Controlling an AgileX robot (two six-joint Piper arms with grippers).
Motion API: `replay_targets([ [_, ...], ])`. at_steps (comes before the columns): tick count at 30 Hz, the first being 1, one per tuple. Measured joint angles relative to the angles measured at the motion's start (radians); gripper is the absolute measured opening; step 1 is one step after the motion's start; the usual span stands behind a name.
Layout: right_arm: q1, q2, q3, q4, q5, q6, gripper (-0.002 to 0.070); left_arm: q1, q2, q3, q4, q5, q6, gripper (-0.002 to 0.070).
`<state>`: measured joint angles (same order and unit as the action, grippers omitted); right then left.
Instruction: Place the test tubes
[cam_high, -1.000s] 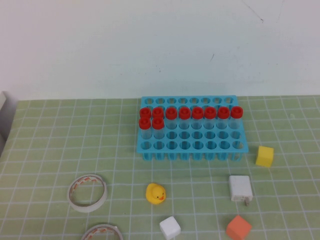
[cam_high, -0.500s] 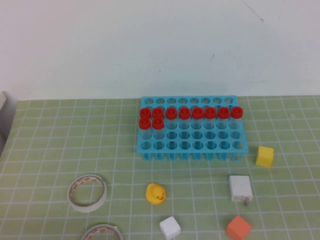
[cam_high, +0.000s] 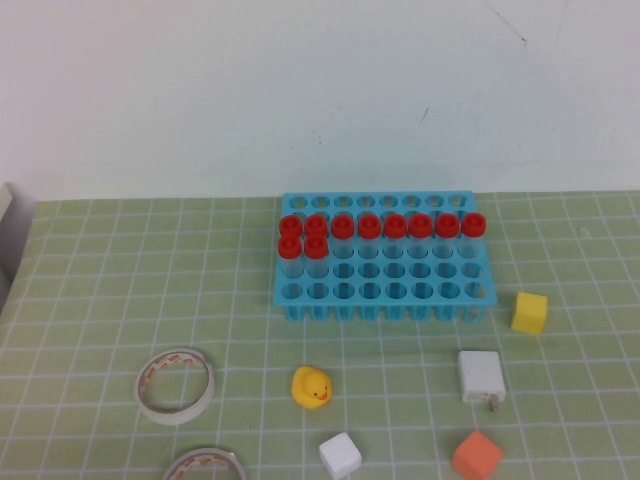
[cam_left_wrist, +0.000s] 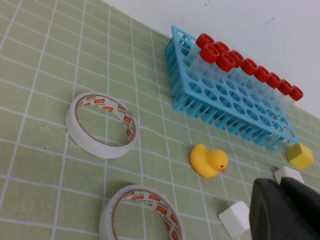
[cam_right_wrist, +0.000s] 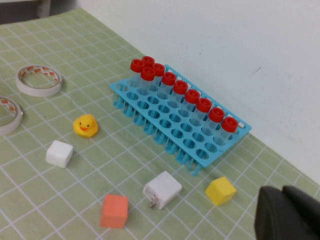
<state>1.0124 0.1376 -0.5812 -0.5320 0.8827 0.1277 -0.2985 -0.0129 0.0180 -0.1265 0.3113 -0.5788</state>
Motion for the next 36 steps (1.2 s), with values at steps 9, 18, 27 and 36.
replay_targets([
  [9, 0.000, 0.000, 0.000, 0.000, 0.000, 0.000, -0.0001, 0.000, 0.000, 0.000, 0.000, 0.000, 0.000, 0.0000],
  [18, 0.000, 0.000, 0.000, 0.000, 0.000, 0.000, -0.0001, 0.000, 0.000, 0.000, 0.000, 0.000, 0.000, 0.0000],
  [27, 0.000, 0.000, 0.000, 0.000, 0.000, 0.000, -0.0001, 0.000, 0.000, 0.000, 0.000, 0.000, 0.000, 0.0000],
  [36, 0.000, 0.000, 0.000, 0.000, 0.000, 0.000, -0.0001, 0.000, 0.000, 0.000, -0.028, 0.000, 0.090, 0.0000],
])
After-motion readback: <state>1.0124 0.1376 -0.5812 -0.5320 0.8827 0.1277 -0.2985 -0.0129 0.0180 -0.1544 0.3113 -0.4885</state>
